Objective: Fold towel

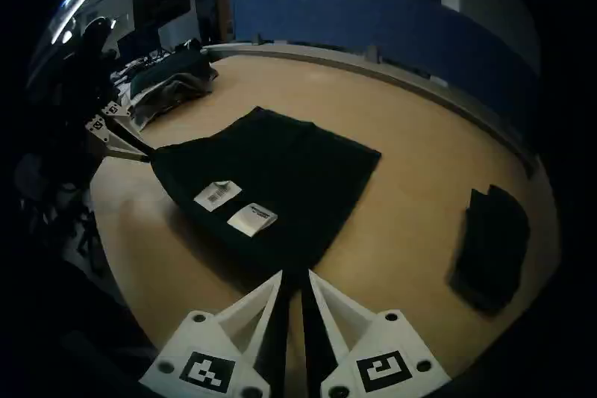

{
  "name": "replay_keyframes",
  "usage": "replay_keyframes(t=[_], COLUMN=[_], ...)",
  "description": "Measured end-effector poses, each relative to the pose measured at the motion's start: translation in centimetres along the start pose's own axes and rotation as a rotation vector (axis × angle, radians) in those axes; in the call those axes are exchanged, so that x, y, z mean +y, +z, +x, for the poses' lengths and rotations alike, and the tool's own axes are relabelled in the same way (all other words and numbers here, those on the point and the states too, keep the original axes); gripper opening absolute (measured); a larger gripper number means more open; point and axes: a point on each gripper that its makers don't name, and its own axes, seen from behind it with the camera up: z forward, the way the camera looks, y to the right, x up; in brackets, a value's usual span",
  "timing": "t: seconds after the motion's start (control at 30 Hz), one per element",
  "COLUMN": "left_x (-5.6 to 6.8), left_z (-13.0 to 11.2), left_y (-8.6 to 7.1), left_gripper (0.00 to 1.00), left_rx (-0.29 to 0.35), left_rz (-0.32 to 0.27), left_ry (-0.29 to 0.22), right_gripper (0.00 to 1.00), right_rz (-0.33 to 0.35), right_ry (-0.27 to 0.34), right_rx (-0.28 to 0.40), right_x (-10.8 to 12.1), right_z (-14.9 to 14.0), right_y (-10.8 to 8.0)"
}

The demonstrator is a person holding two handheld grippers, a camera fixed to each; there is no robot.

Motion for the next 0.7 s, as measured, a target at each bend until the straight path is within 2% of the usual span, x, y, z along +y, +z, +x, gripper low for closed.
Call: replay_keyframes(t=[0.4, 0.6, 0.7], left_x=[0.6, 1.1, 1.3], left_z=[2.3, 3.2, 3.1], left_y=[-3.8, -5.2, -5.3], left_gripper=[0.10, 0.10, 0.10], left_rx=[0.028, 0.045, 0.044], left_rz=[0.013, 0.016, 0.014], left_ry=[-0.049, -0.059, -0.058], right_gripper=[0.10, 0.10, 0.10], right_rz=[-0.003, -0.010, -0.011], right_ry=[0.016, 0.019, 0.022], right_rx=[0.048, 0.058, 0.060], right_x=[-0.8, -0.9, -0.9], right_z=[3.0, 3.6, 3.6], right_y=[-4.3, -5.4, -5.5])
